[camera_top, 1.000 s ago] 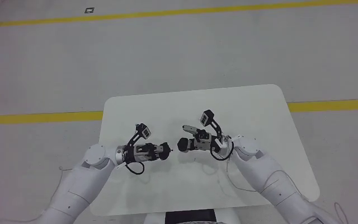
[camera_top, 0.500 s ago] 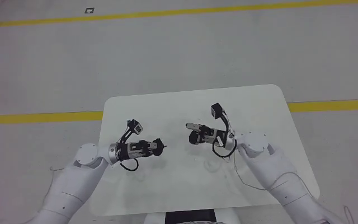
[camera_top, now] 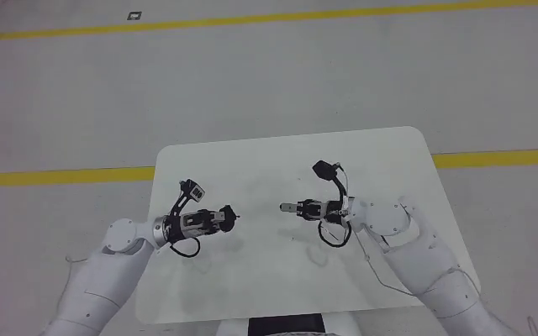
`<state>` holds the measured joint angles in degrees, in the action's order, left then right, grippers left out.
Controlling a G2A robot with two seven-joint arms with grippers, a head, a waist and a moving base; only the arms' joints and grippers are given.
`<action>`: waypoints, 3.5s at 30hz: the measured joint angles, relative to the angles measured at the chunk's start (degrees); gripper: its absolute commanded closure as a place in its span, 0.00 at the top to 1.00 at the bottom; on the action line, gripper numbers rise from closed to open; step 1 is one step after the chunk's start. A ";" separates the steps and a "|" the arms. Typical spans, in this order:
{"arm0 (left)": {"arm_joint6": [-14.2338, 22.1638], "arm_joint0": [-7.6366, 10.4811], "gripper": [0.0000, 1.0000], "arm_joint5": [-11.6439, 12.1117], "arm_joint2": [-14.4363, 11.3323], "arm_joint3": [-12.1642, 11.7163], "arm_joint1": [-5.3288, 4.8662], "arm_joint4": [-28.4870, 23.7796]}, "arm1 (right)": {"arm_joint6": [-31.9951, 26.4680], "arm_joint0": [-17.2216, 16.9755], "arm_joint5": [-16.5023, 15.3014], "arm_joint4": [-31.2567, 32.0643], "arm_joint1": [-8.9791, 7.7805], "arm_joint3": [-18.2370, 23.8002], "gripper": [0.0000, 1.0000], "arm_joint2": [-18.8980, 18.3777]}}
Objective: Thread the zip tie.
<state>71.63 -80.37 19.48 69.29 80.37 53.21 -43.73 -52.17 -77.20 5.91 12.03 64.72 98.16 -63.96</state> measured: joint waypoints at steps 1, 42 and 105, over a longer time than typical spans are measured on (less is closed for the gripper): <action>0.00 0.00 0.00 0.00 0.00 0.00 0.00 0.00 | 0.26 0.02 0.01 0.52 -0.04 0.22 1.00 0.10; 0.00 0.00 0.00 0.00 0.00 0.00 0.00 0.00 | -27.49 5.15 -4.10 39.52 -3.80 7.31 1.00 9.01; 0.00 0.00 0.00 0.00 0.00 0.00 0.00 0.00 | -26.22 7.87 -3.33 48.07 -2.45 0.21 0.24 13.81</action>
<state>71.63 -80.37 19.48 69.29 80.37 53.21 -43.73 -78.40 -69.33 2.58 60.10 62.27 98.37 -50.15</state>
